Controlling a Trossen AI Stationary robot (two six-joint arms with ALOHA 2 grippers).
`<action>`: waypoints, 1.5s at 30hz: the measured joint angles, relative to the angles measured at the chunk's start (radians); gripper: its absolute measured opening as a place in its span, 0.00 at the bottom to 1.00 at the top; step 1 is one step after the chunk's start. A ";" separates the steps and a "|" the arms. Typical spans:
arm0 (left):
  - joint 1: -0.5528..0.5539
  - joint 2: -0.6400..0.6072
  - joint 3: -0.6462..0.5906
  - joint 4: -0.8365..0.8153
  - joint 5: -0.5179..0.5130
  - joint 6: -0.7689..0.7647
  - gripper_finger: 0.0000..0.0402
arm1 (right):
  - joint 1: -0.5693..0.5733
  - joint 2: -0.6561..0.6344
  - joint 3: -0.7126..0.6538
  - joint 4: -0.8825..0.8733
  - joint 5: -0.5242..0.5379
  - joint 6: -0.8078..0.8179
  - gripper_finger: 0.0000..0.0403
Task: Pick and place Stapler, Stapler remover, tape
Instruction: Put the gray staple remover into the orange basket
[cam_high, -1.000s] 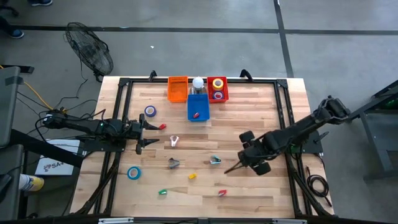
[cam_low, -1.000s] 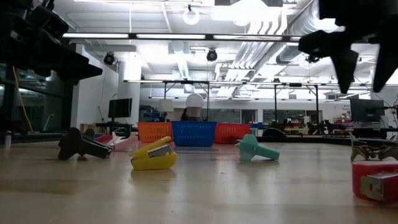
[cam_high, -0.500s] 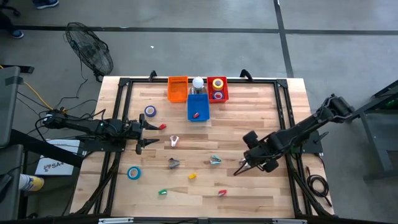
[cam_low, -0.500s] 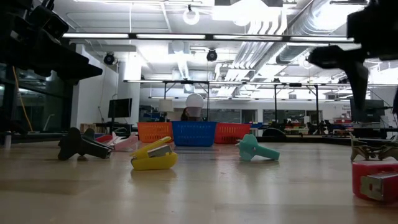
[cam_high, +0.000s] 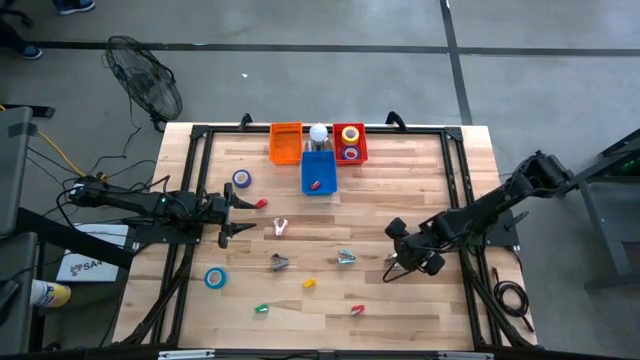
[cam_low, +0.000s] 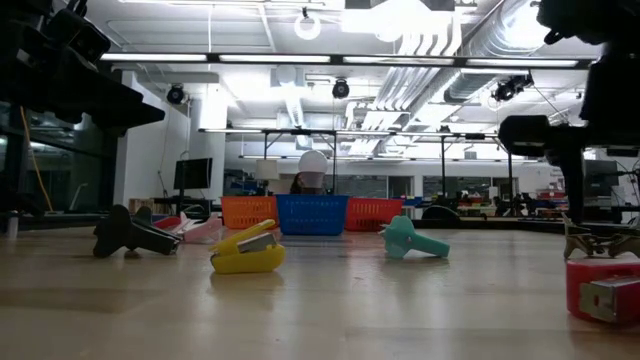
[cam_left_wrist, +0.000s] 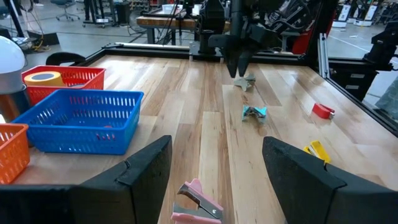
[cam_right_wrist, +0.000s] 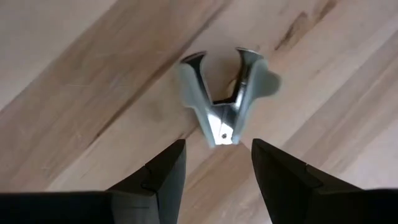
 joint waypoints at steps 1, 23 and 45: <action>0.000 0.000 0.000 0.000 0.000 0.000 0.61 | -0.003 0.000 -0.003 0.011 0.000 -0.013 0.43; 0.000 0.000 0.000 0.000 0.000 0.000 0.61 | -0.055 0.095 -0.003 0.100 -0.075 -0.044 0.33; 0.000 0.000 0.000 0.000 0.000 0.000 0.61 | -0.054 0.097 -0.001 0.168 -0.065 -0.011 0.48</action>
